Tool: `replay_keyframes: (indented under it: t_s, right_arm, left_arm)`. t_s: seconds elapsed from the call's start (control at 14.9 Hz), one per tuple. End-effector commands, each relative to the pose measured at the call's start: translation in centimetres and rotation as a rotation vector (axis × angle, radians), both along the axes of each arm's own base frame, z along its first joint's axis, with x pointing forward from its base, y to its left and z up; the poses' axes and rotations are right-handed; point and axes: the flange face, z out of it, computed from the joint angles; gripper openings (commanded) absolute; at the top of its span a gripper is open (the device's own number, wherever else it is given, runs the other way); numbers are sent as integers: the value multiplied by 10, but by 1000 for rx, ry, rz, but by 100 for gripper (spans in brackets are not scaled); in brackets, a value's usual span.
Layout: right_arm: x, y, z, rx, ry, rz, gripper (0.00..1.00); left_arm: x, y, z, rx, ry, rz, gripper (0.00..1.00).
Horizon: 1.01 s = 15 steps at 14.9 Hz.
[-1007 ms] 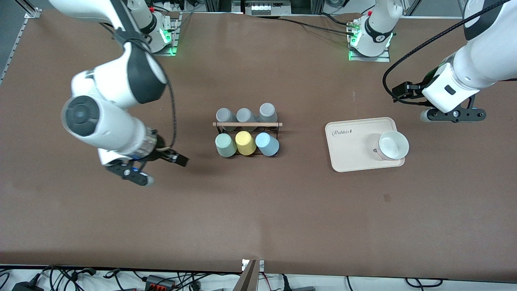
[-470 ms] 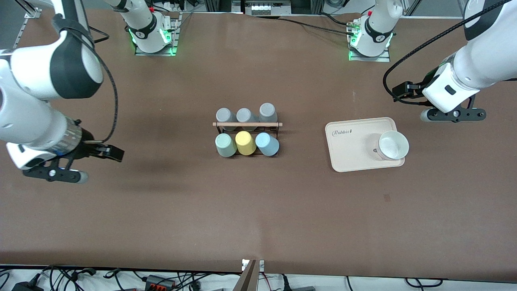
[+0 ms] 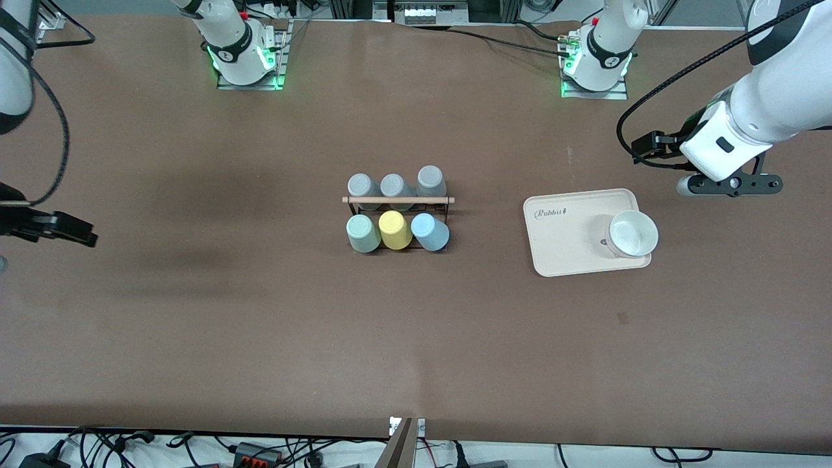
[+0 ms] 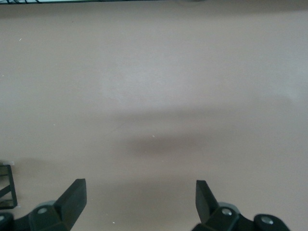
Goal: Hang scattered cups on rack with three cups
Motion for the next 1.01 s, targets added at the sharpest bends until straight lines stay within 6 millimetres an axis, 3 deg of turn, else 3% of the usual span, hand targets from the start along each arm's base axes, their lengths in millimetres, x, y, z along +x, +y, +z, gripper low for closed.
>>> replay_keyframes:
  t_s: [0.0, 0.27, 0.54, 0.94]
  right_arm:
    - [-12, -5, 12, 19, -5, 25, 100]
    - [-37, -2, 4, 15, 30, 39, 100]
    - [-80, -3, -19, 22, -9, 40, 100]
    - [-76, 3, -23, 15, -1, 55, 100]
  left_arm:
    - [-6, 2, 5, -16, 4, -13, 100]
    - [-6, 1, 5, -16, 4, -14, 100]
    - [-6, 2, 5, -16, 4, -13, 100]
    - [-6, 2, 4, -16, 5, -13, 100]
